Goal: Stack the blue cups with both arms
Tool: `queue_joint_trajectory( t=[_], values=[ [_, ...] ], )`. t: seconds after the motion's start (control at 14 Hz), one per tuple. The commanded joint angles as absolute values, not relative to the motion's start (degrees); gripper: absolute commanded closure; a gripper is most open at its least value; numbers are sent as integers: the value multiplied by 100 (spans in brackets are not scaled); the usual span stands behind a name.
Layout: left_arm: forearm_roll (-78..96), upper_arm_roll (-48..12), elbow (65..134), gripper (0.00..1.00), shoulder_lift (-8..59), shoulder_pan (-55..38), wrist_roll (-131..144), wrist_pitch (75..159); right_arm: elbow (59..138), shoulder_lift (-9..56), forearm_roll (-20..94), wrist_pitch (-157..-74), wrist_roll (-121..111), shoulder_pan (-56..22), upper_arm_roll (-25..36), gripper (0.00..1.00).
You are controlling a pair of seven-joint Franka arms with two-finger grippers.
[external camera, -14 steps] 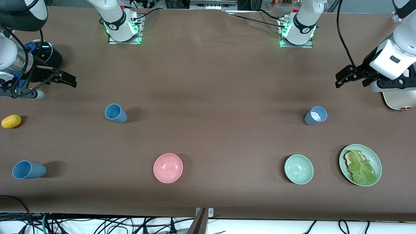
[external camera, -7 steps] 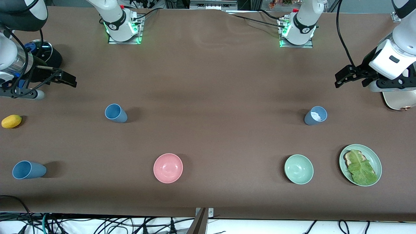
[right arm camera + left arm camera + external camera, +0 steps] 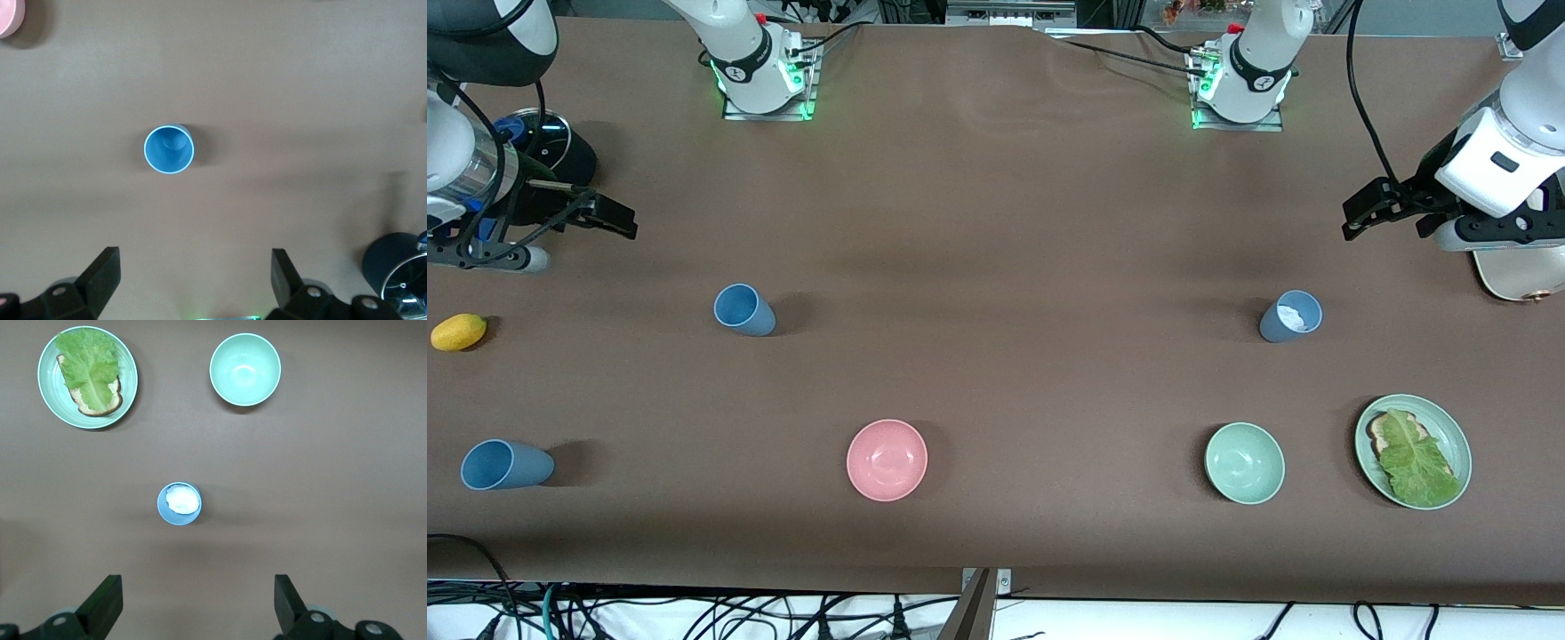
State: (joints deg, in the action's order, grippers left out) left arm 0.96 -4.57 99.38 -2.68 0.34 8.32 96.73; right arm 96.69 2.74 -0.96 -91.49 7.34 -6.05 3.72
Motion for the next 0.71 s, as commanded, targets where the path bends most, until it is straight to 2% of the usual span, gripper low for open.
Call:
queue_joint_trajectory(
  t=[0.0,0.64],
  values=[
    [62,-431,9817,0,-220,-26,879,9510,9650,290,-141,-9097,668,-580,325,0],
    [70,-431,9826,0,-185,-9,826,9466,9633,386,-141,-9097,659,-571,325,0]
  ],
)
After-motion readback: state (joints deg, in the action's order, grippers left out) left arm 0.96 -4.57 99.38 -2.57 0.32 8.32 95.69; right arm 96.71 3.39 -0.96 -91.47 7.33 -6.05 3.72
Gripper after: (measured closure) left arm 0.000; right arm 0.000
